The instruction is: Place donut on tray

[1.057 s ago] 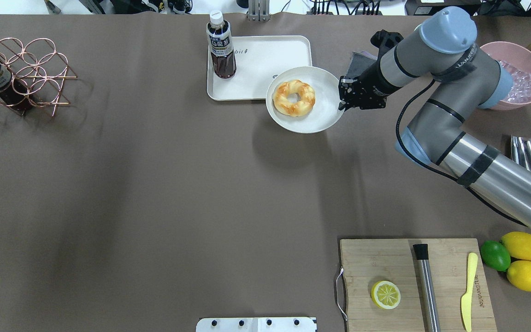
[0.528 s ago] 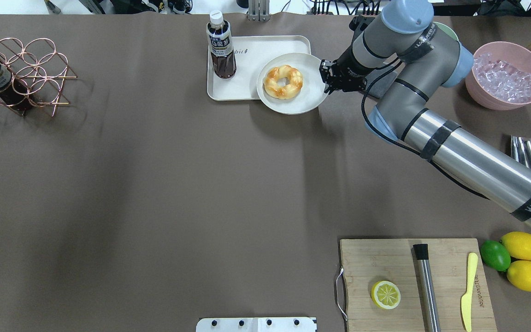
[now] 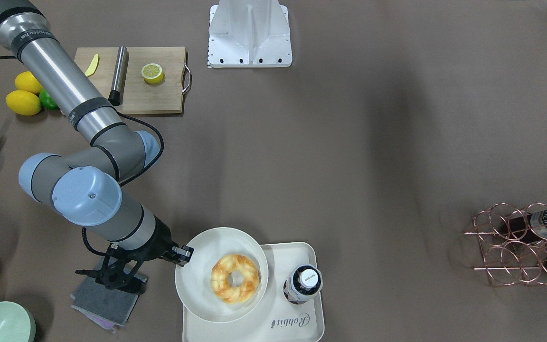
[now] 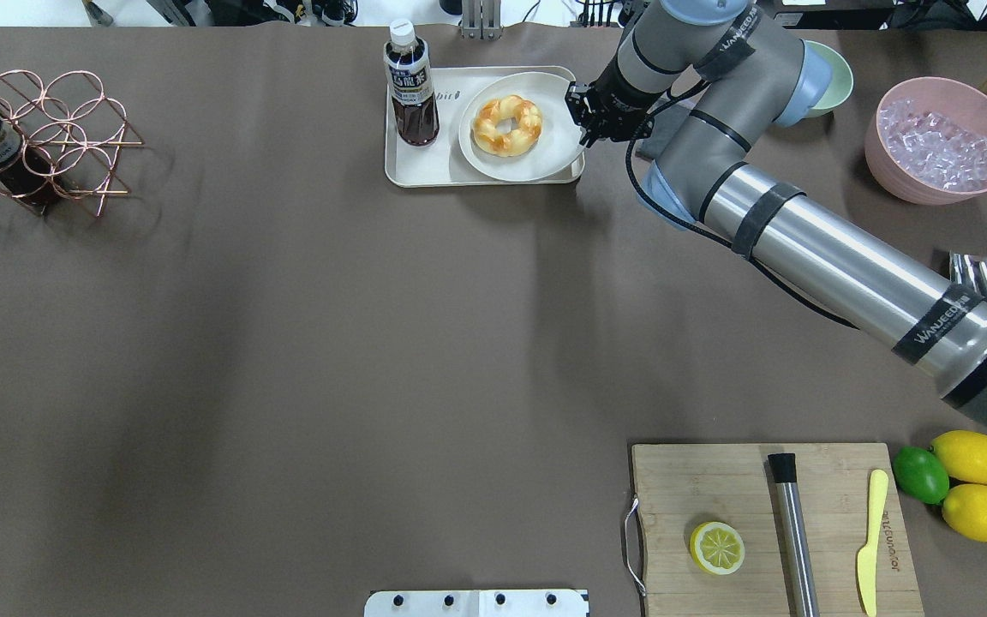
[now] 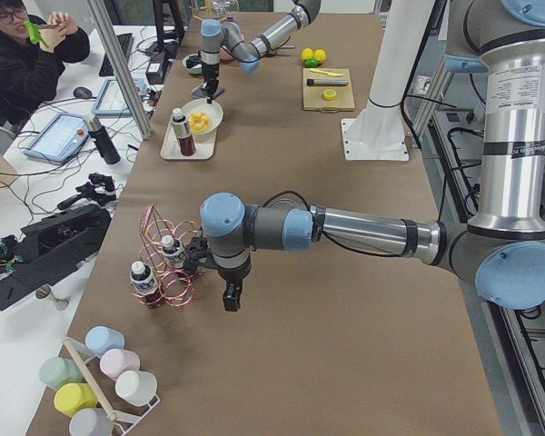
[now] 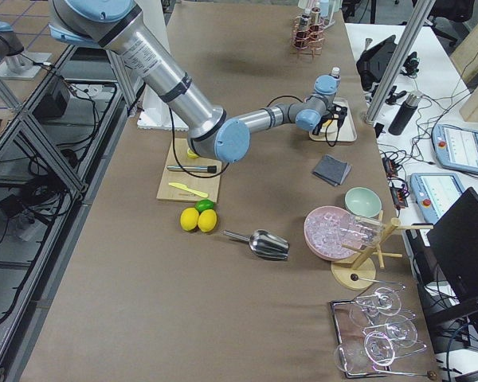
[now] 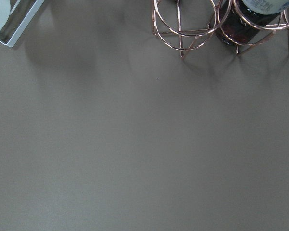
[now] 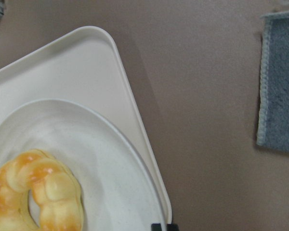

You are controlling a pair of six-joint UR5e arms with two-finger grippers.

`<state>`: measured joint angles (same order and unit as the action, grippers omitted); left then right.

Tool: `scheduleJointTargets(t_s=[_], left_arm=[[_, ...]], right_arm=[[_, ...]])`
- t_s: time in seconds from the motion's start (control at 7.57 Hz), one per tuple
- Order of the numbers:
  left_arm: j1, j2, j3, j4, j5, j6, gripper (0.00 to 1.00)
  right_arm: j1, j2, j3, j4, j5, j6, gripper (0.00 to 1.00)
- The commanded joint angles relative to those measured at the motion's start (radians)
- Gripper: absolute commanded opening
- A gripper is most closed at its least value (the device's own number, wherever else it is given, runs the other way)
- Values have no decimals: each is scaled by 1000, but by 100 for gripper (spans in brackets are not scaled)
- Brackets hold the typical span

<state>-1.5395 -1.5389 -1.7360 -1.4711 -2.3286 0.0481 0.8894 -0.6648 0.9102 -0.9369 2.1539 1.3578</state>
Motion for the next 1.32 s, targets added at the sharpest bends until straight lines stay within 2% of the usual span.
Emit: scheduleJointTargets(t_s=[0.0,0.26,0.79,0.92,1.06,1.19], left_arm=[[-2,-1,0,0,0,-1,98],[-2,-4,-7,0,-2,-1,98],[-7,-6,-7,0,-2,-1,98],[-13,-6,-7,0,-2,-1,98],[-21,-7,-4,3,-2,-1,98],[-22,-32,-5,43,0,-1,98]], right_arm=[[9,95,-132,7,-28,0,0],[9,111,-224,117,-60,0,0],[6,140,-229,121,-66,40,0],[-3,139,-229,122,-69,56,43],[-13,139,-226,127,-115,57,99],[-12,137,-226,127,-117,54,100]])
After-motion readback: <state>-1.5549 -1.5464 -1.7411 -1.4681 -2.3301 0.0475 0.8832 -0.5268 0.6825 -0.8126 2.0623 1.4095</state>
